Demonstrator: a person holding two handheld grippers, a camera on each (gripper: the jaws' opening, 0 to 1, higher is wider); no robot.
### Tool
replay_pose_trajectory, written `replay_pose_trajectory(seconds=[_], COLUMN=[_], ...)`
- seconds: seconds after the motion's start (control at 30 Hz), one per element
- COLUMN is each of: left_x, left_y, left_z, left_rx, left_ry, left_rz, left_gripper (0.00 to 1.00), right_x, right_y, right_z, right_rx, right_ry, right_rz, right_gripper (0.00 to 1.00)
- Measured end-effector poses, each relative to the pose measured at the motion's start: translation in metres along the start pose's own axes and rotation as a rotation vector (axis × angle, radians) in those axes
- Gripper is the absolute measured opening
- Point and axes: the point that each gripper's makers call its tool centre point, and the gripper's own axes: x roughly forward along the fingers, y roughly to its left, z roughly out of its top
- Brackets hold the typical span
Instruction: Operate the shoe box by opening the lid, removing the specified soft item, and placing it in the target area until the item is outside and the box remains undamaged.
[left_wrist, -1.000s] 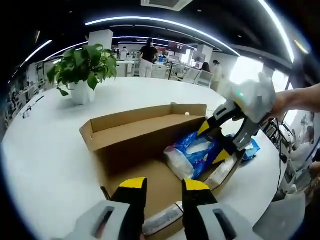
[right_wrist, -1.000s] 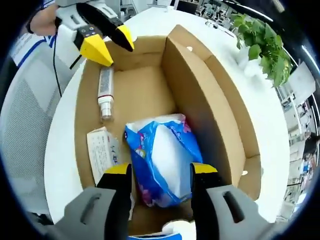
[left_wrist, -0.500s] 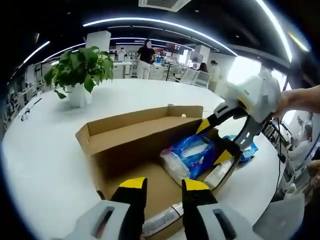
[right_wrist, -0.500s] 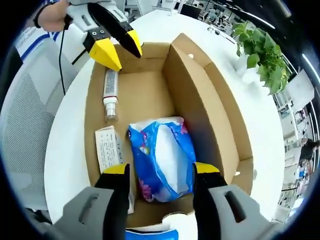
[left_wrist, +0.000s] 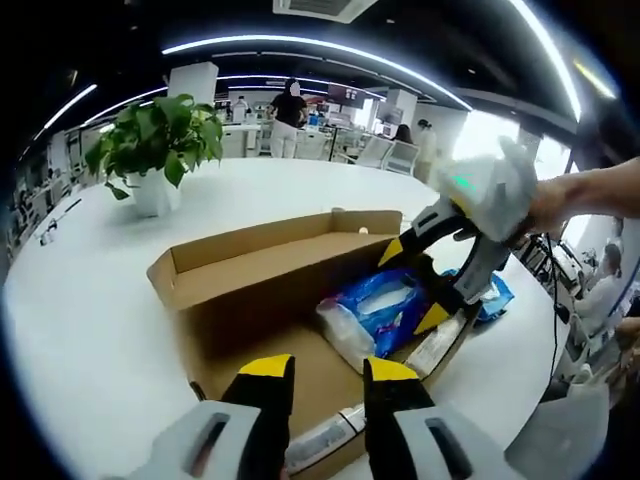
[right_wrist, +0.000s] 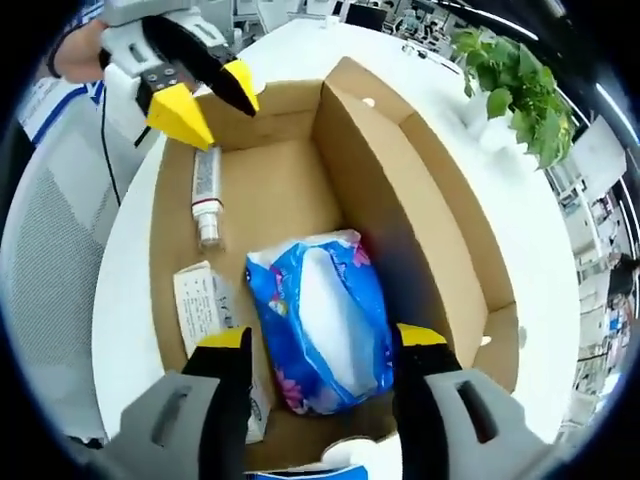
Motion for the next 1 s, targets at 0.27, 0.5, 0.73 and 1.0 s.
replay_pose_trajectory(seconds=[0.27, 0.5, 0.73, 1.0], left_x=[-0.002, -0.005, -0.006, -0.003], left_y=[0.006, 0.013, 0.016, 0.01], left_z=[0.0, 0.0, 0.0, 0.002], left_rx=[-0.01, -0.019, -0.02, -0.025], left_ry=[-0.002, -0.002, 0.002, 0.002], left_rz=[0.004, 0.011, 0.012, 0.001], left_gripper=[0.28, 0.3, 0.33, 0.33], right_x=[0.018, 0.039, 0.041, 0.035], right_y=[0.001, 0.006, 0.008, 0.022], right_z=[0.001, -0.005, -0.013, -0.011], right_rx=[-0.044, -0.128, -0.045, -0.091], right_ry=[0.046, 0.121, 0.142, 0.114], right_rz=[0.024, 0.028, 0.049, 0.019], right_gripper=[0.59, 0.59, 0.57, 0.33])
